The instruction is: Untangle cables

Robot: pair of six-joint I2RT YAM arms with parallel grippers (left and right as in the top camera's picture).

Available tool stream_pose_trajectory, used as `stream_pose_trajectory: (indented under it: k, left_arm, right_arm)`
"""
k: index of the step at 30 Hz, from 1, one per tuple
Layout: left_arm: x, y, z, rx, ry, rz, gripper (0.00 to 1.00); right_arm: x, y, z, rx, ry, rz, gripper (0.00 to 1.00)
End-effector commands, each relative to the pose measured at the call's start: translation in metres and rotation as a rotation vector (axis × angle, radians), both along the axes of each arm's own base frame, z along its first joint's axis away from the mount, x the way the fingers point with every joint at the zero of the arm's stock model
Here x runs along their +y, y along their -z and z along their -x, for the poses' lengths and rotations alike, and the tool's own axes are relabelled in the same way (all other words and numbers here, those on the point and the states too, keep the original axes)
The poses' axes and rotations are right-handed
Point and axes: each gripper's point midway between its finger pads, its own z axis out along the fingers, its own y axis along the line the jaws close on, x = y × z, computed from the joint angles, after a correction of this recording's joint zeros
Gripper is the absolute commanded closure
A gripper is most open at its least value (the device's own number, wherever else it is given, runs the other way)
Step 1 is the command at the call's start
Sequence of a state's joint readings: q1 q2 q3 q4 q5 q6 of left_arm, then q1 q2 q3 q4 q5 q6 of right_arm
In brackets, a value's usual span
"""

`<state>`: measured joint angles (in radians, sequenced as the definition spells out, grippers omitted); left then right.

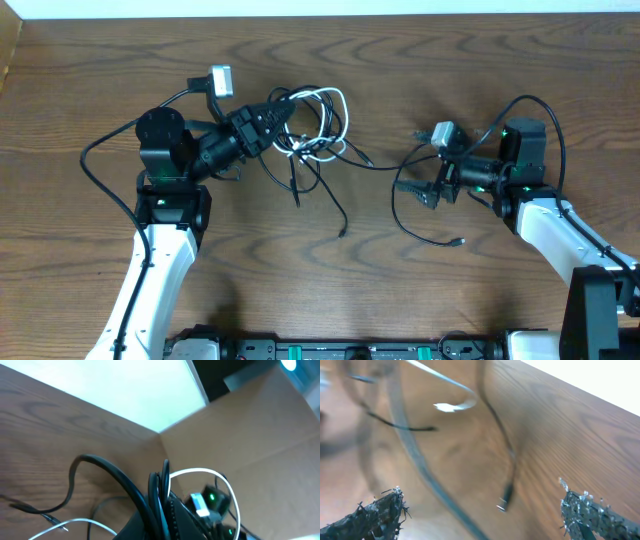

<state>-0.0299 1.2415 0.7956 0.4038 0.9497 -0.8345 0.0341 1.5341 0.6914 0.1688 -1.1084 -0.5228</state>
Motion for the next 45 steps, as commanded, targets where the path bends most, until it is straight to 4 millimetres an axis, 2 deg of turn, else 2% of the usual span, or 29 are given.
stream_pose_trajectory:
  k: [1, 6, 12, 17, 20, 22, 24, 26, 31, 36, 40, 45]
  left_arm:
    - [0.014, -0.011, -0.015, -0.004, -0.128, 0.016, 0.92]
    - [0.009, -0.010, -0.018, -0.004, -0.160, 0.009, 0.92]
    - [-0.003, -0.014, -0.022, -0.029, -0.202, 0.005, 0.92]
    - [-0.017, -0.018, -0.021, -0.053, -0.210, 0.005, 0.92]
    - [-0.026, -0.018, -0.018, -0.090, -0.192, -0.029, 0.92]
    - [-0.031, -0.018, -0.015, -0.127, -0.175, -0.062, 0.92]
    - [-0.035, -0.018, -0.013, -0.167, -0.161, -0.097, 0.84]
    - [-0.037, -0.018, -0.012, -0.188, -0.152, -0.115, 0.83]
    - [-0.042, -0.018, -0.008, -0.191, -0.121, -0.112, 0.90]
    - [-0.048, -0.019, -0.001, -0.198, -0.064, -0.103, 0.92]
    - [-0.058, -0.025, 0.011, -0.259, 0.025, -0.109, 0.92]
    - [-0.069, -0.046, 0.030, -0.389, 0.139, -0.082, 0.92]
  right_arm:
    - [0.013, -0.024, 0.031, 0.031, -0.182, -0.155, 0.01]
    - [0.021, -0.026, 0.037, 0.035, -0.217, -0.163, 0.01]
    - [0.040, -0.023, 0.048, 0.092, -0.260, -0.160, 0.04]
    - [0.055, -0.012, 0.045, 0.082, -0.228, -0.087, 0.05]
    - [0.060, -0.012, 0.045, 0.067, -0.228, -0.080, 0.04]
    - [0.061, -0.018, 0.041, 0.090, -0.212, -0.102, 0.02]
    - [0.061, -0.027, 0.034, 0.120, -0.186, -0.135, 0.01]
    - [0.060, -0.040, 0.027, 0.153, -0.156, -0.178, 0.01]
    - [0.055, -0.072, 0.000, 0.282, -0.013, -0.313, 0.01]
    - [0.052, -0.106, -0.014, 0.370, 0.065, -0.463, 0.01]
    - [0.047, -0.123, -0.022, 0.398, 0.114, -0.547, 0.01]
    - [0.043, -0.133, -0.029, 0.421, 0.158, -0.610, 0.01]
